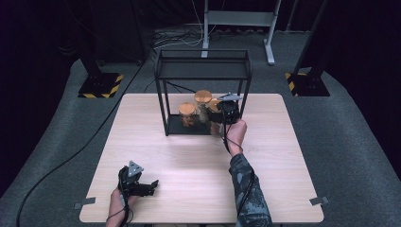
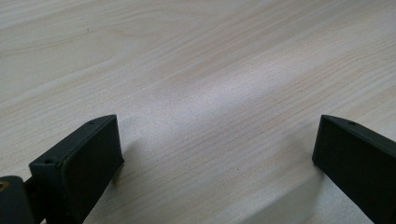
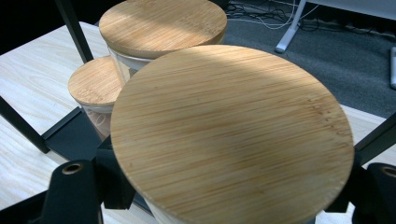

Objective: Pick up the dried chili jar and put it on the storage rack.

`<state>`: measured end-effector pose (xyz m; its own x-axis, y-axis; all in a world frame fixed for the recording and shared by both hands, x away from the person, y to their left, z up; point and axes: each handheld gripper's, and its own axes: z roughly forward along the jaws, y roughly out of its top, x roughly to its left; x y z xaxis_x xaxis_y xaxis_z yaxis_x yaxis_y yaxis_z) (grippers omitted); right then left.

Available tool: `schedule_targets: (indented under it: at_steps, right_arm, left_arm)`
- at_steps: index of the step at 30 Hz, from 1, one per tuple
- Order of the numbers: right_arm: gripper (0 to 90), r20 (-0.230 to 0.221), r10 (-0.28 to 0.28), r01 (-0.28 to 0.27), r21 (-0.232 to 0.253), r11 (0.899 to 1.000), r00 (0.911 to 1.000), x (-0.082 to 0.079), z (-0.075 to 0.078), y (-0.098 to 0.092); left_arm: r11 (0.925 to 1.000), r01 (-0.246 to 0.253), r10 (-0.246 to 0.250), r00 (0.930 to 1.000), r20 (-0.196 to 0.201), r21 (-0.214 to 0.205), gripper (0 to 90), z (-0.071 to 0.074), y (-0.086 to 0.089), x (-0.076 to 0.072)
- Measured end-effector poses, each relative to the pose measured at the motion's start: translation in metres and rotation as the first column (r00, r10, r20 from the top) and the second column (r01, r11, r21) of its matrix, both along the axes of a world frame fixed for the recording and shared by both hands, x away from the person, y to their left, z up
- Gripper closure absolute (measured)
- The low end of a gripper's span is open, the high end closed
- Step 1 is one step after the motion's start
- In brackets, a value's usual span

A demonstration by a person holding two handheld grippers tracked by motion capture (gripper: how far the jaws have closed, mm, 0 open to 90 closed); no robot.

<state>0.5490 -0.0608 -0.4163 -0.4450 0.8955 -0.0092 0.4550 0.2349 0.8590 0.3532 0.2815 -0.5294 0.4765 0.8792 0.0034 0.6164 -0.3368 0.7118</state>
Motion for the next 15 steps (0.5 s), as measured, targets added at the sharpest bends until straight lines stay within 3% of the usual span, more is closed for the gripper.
schedule_targets:
  at_steps: [15]
  right_arm:
    - [24.6, 0.021, -0.020, 0.020, 0.008, 1.000, 0.9996, 0.0029, -0.0045, 0.0032]
  left_arm:
    - [1.0000, 0.001, -0.001, 1.0000, 0.000, 0.001, 0.8, 0.0001, 0.0000, 0.0000]
